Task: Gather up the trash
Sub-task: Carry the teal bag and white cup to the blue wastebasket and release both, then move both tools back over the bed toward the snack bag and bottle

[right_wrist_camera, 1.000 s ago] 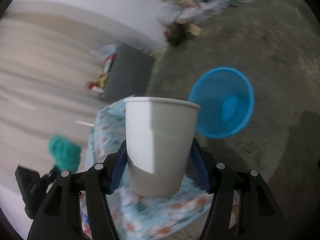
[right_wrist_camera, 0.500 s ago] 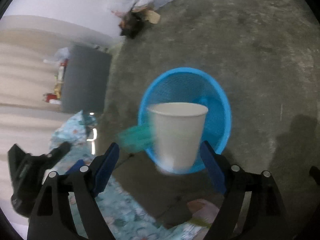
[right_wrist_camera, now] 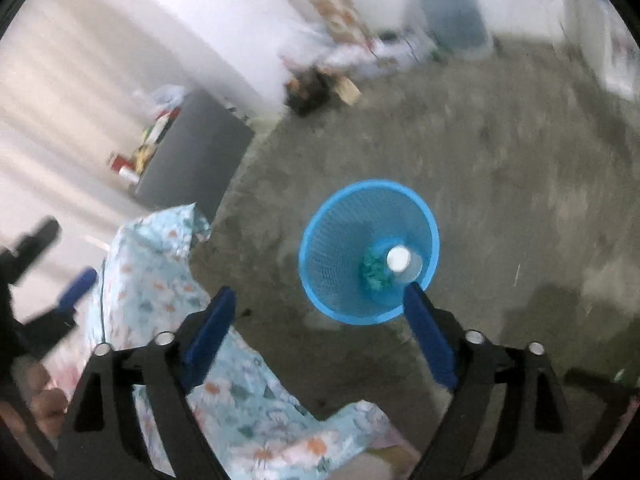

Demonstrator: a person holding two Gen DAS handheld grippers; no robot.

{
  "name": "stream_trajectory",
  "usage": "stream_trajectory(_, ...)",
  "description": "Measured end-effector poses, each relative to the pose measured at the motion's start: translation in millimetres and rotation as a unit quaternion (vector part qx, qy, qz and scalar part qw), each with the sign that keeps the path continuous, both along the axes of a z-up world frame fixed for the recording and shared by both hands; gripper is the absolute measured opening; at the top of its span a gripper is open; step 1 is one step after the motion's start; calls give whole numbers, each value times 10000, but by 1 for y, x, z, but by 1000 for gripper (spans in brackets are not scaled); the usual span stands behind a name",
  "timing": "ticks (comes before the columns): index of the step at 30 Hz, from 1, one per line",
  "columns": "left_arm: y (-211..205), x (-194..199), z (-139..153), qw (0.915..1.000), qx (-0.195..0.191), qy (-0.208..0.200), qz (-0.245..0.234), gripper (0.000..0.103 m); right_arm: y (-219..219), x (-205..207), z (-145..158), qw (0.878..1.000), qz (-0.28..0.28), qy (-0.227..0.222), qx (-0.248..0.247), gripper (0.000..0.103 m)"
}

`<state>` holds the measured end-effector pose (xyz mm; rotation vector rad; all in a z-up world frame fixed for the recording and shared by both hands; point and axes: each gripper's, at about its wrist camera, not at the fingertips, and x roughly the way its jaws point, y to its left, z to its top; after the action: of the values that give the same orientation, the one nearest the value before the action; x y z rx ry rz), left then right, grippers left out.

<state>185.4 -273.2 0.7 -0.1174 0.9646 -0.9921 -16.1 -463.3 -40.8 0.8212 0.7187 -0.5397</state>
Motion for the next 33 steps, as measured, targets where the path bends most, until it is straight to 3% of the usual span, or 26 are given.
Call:
stream_trajectory(7, 114, -48, 46, 9998, -71, -179, 79, 85, 80, 8, 72, 9900, 551, 163, -1290, 96)
stream_trajectory(11, 208, -64, 74, 9944, -50, -692, 800, 91, 133, 22, 102, 9689, 836, 534, -2269, 96)
stream_trajectory(15, 302, -75, 89, 9762, -18, -1154, 1834, 94, 192, 39, 120, 9330, 1264, 619, -3312, 96)
stream_trajectory(18, 378, -90, 87, 9548, -11, -1261, 2693, 94, 231, 56, 125, 9162, 1760, 450, -3571, 96)
stream_trajectory(23, 465, -107, 80, 9269, -62, -1245, 3539, 94, 274, 80, 128, 9061, 3022, -407, -2934, 96)
stream_trajectory(26, 504, -110, 70, 9121, -256, -1209, 3909, 94, 292, 91, 128, 9055, 3425, -680, -2411, 96)
stream_trajectory(31, 549, -104, 48, 8914, -518, -1028, 4384, 94, 311, 113, 114, 9098, 3840, -558, -1476, 96)
stream_trajectory(33, 550, -100, 37, 8939, -495, -1049, 4330, 94, 315, 122, 108, 9113, 3937, -428, -1130, 96)
